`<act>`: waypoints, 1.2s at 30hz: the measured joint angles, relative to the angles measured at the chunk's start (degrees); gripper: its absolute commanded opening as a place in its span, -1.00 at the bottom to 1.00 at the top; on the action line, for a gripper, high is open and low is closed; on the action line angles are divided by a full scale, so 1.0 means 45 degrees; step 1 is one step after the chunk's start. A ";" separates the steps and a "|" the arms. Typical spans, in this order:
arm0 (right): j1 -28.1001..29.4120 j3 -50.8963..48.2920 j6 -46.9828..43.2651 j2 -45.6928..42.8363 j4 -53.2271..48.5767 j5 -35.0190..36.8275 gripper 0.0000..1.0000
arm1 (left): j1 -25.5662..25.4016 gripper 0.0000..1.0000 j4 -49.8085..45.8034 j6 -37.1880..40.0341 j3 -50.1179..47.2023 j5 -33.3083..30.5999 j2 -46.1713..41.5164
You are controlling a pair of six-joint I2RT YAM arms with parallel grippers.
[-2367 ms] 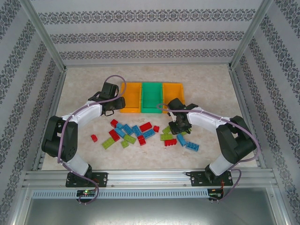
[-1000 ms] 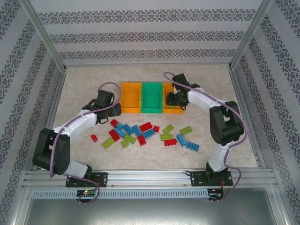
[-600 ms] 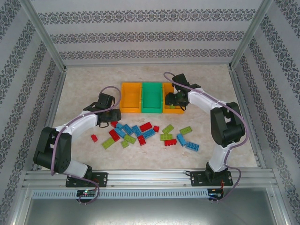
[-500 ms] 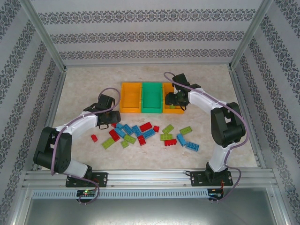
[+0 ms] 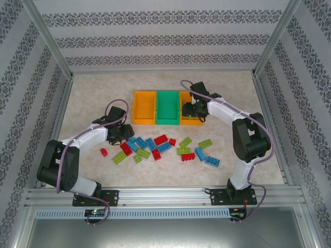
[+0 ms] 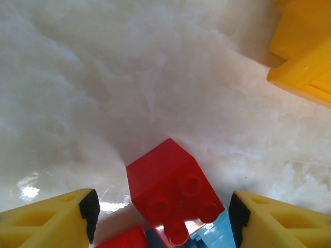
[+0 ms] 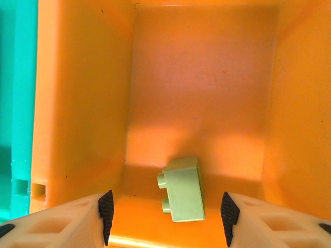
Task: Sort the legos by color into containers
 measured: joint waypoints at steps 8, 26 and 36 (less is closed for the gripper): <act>0.0000 -0.0170 -0.0005 -0.0019 0.0097 -0.0005 0.23 | 0.0000 0.31 0.0015 -0.0831 0.0199 0.0350 0.0495; 0.0000 -0.0194 -0.0010 -0.0024 0.0189 -0.0005 0.24 | 0.0000 -0.03 0.0000 -0.1151 0.0272 0.0330 0.1069; 0.0000 -0.0194 -0.0015 -0.0024 0.0189 -0.0005 0.24 | 0.0000 -0.22 0.0000 -0.1083 0.0413 0.0291 0.1069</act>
